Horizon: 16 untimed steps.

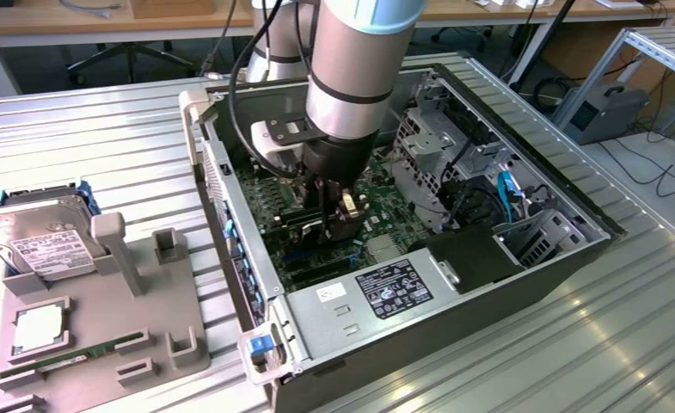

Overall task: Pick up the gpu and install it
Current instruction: 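Insert the gpu into the slot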

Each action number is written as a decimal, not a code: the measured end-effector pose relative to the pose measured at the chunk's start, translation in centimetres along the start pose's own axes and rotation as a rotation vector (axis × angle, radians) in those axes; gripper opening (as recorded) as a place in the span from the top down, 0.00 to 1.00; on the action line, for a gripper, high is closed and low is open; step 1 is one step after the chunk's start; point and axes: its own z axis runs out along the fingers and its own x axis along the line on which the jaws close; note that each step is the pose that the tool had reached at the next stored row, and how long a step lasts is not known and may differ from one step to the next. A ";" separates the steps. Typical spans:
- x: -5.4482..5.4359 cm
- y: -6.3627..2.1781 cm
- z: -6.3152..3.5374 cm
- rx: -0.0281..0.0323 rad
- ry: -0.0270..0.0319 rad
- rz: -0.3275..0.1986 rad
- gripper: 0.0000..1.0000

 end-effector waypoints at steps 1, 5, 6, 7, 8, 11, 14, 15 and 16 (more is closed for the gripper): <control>0.0 0.00 0.00 0.0000 0.0000 0.000 0.36; 0.0 0.01 0.13 0.0002 -0.0004 0.000 0.36; 0.0 0.02 0.13 0.0000 0.0000 0.000 0.36; 0.0 0.02 0.13 0.0000 0.0000 0.000 0.36; 0.0 0.02 0.13 0.0000 0.0000 0.000 0.36; 0.0 0.02 0.13 0.0000 -0.0001 0.000 0.50; 0.0 0.02 0.13 0.0000 0.0000 0.000 0.68; 0.0 0.02 0.13 0.0000 0.0000 0.000 0.74; 0.0 0.02 0.13 0.0000 0.0000 0.000 0.74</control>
